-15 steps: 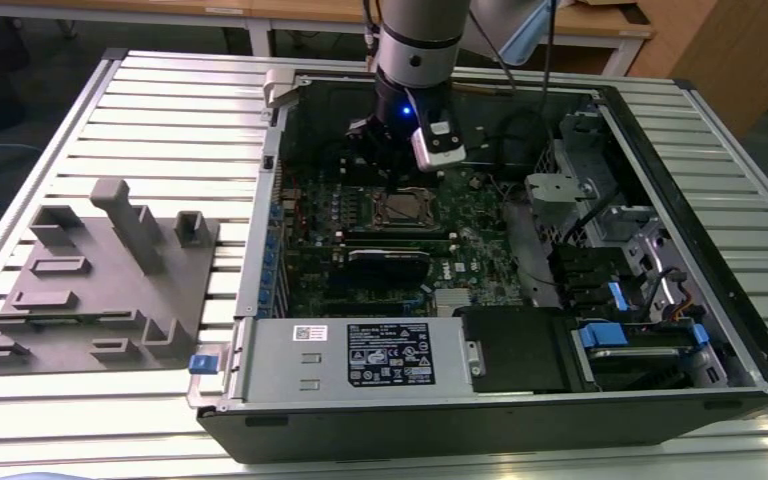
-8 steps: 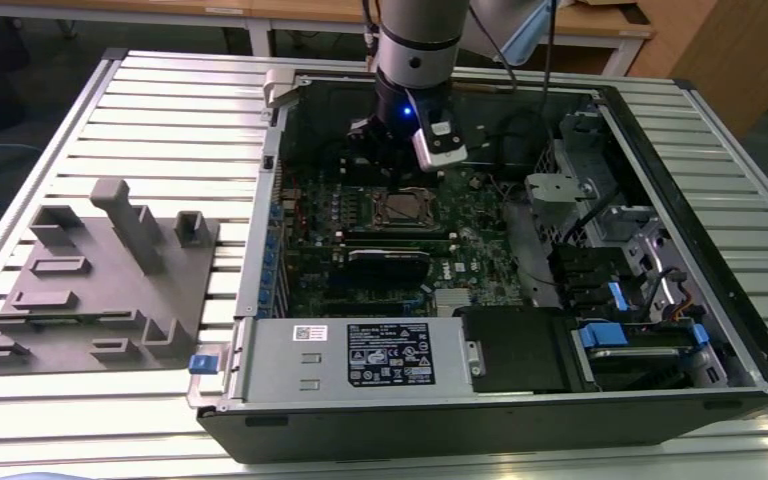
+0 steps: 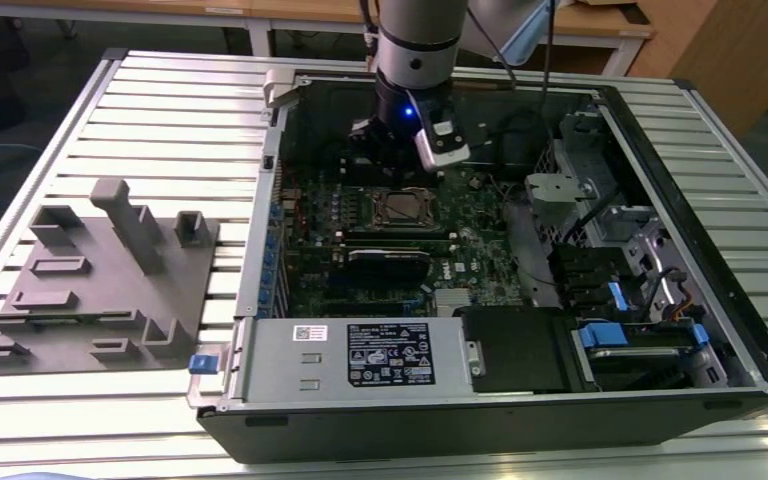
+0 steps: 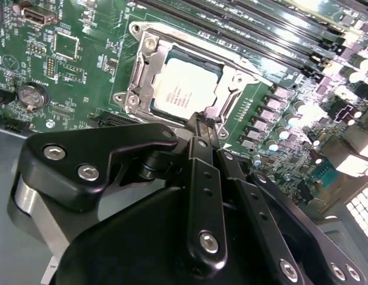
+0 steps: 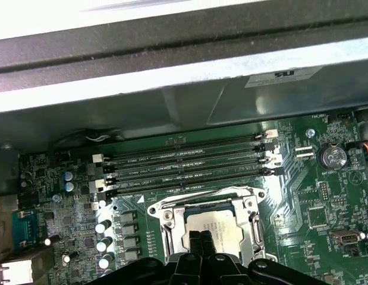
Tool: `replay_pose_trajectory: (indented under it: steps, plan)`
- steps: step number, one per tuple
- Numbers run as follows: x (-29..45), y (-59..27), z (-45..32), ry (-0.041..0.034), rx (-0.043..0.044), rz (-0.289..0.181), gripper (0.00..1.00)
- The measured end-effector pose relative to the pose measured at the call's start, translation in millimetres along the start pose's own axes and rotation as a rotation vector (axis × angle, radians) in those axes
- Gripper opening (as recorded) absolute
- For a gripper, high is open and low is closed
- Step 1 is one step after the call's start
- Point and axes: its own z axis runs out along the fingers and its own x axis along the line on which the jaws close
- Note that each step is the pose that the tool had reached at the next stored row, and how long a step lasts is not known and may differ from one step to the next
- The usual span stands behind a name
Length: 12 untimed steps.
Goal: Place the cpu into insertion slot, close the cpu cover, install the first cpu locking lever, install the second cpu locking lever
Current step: 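Install the second cpu locking lever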
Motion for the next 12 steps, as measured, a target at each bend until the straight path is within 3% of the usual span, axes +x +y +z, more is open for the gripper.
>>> replay_pose_trajectory:
  steps: [7,12]
  plan:
    - [0.0,0.0,0.2,-0.0141,-0.0030,-0.018,0.11]
    - [-0.1,0.0,0.3,-0.0166,0.0003,-0.022,0.11]
